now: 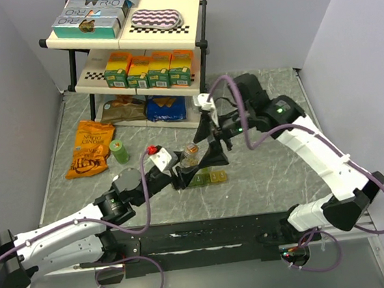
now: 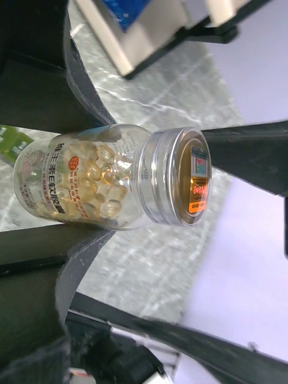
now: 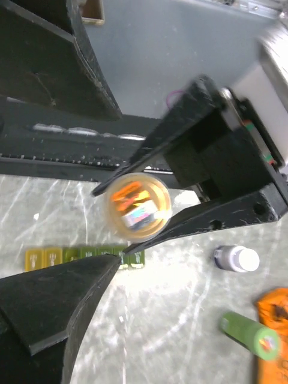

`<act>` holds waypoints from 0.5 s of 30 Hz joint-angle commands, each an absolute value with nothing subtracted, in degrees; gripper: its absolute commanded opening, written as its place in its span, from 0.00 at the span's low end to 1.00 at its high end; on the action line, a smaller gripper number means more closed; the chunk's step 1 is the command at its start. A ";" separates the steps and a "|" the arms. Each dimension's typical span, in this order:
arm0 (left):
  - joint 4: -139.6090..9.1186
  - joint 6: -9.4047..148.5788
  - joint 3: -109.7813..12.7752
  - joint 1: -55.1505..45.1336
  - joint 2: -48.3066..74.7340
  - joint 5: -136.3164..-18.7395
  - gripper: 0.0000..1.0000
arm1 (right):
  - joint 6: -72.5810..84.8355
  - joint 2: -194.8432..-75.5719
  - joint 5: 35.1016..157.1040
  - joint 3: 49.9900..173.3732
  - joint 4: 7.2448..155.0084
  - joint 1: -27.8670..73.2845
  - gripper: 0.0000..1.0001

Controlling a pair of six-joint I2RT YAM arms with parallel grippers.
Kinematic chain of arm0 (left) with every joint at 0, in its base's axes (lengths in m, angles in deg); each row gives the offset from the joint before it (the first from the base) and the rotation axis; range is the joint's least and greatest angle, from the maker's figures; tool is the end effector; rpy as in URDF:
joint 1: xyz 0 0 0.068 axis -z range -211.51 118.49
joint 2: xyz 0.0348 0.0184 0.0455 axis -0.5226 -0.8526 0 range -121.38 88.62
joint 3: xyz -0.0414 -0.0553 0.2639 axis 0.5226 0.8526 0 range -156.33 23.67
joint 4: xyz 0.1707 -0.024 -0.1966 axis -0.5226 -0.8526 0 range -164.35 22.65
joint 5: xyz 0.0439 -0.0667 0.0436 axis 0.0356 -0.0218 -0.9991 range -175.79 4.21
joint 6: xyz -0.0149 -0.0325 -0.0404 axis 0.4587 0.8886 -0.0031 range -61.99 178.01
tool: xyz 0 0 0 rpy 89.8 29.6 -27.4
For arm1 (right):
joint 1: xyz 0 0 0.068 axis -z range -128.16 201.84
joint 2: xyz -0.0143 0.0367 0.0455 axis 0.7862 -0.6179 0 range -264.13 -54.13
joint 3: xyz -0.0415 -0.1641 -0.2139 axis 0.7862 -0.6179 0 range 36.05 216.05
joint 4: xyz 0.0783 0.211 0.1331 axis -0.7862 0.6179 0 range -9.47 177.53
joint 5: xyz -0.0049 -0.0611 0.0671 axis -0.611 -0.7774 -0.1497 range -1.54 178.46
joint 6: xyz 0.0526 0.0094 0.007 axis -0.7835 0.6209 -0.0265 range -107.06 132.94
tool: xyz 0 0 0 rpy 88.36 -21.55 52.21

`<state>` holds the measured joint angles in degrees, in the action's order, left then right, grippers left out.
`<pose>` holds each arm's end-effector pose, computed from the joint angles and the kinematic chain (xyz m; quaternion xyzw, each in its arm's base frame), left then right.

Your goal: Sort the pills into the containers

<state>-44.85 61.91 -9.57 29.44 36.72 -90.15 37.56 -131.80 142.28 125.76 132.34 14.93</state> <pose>0.1080 -0.1891 0.3069 0.3016 0.6130 -0.3694 0.6300 0.1936 0.1814 0.4204 -0.5780 0.5956 0.4479 0.3324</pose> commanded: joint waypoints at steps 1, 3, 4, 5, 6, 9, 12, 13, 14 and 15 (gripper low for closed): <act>-41.42 62.75 -11.40 29.58 39.22 -85.18 0.01 | 48.51 -128.04 149.80 132.36 141.69 16.77 1.00; -42.29 62.84 -11.49 29.58 39.23 -82.46 0.01 | 57.26 -127.08 151.47 133.25 145.81 16.94 1.00; -42.56 62.84 -11.58 29.58 39.23 -81.23 0.01 | 60.02 -126.47 152.61 133.25 146.44 16.86 1.00; -42.82 62.75 -11.75 29.58 39.14 -77.83 0.01 | 62.92 -125.59 153.23 132.30 146.97 16.86 1.00; -43.00 62.67 -11.84 29.66 38.96 -75.88 0.01 | 70.35 -123.75 153.76 131.42 147.85 16.86 1.00; -43.97 61.70 -12.46 29.49 38.26 -67.11 0.01 | 88.44 -123.37 156.22 130.17 156.00 16.77 1.00; -44.94 60.91 -13.25 29.58 37.29 -61.73 0.01 | 98.08 -127.33 158.59 133.51 166.56 16.51 1.00; -45.28 60.65 -13.68 29.49 36.77 -61.01 0.01 | 98.98 -128.21 159.03 134.48 167.97 15.89 0.99; -45.72 60.56 -13.95 29.58 36.68 -60.57 0.01 | 100.38 -129.87 159.56 134.83 170.42 15.37 0.99; -46.08 60.47 -14.21 29.58 36.50 -60.39 0.01 | 99.87 -130.32 159.39 134.75 170.53 14.75 0.98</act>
